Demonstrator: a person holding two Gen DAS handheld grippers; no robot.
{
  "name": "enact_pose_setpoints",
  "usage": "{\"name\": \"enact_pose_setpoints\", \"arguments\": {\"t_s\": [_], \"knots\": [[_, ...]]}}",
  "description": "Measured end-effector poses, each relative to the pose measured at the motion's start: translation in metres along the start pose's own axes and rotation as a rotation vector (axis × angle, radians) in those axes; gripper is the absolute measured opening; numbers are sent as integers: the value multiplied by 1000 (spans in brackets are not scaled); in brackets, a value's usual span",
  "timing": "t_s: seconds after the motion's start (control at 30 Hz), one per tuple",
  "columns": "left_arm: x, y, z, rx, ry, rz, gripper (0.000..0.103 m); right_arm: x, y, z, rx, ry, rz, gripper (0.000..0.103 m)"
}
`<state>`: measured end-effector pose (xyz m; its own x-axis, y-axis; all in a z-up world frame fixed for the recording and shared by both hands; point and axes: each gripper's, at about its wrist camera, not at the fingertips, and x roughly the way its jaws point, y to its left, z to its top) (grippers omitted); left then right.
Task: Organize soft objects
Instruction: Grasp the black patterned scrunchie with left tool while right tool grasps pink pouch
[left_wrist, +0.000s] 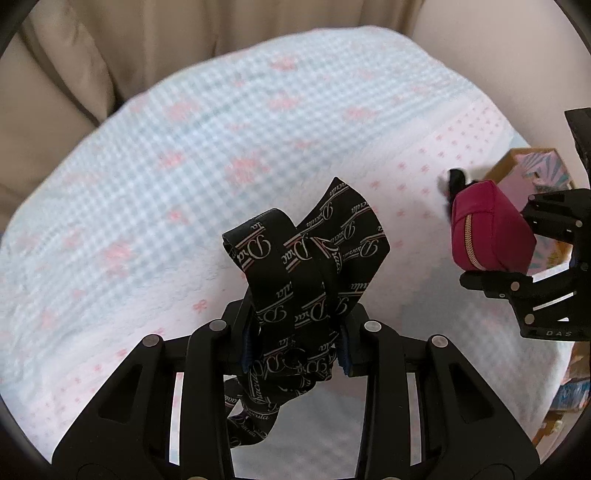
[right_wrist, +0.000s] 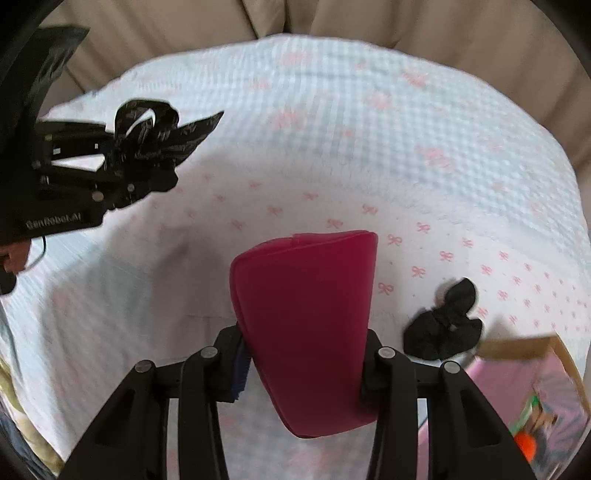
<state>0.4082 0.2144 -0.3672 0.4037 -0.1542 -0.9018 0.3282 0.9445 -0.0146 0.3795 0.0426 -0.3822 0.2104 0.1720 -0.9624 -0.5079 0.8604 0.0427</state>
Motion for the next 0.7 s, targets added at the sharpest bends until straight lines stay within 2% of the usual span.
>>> {"name": "enact_pose_setpoints", "arguments": {"t_s": [0.27, 0.43, 0.57, 0.7], "knots": [[-96, -32, 2, -33, -64, 16, 31, -112, 3, -15, 135, -123, 20, 40], [-146, -69, 10, -56, -114, -16, 31, -166, 1, -30, 201, -173, -10, 40], [-171, -97, 20, -92, -135, -49, 31, -210, -11, -52, 270, -199, -35, 40], [-189, -136, 27, -84, -141, -61, 31, -241, -25, -75, 342, -224, -55, 40]]}}
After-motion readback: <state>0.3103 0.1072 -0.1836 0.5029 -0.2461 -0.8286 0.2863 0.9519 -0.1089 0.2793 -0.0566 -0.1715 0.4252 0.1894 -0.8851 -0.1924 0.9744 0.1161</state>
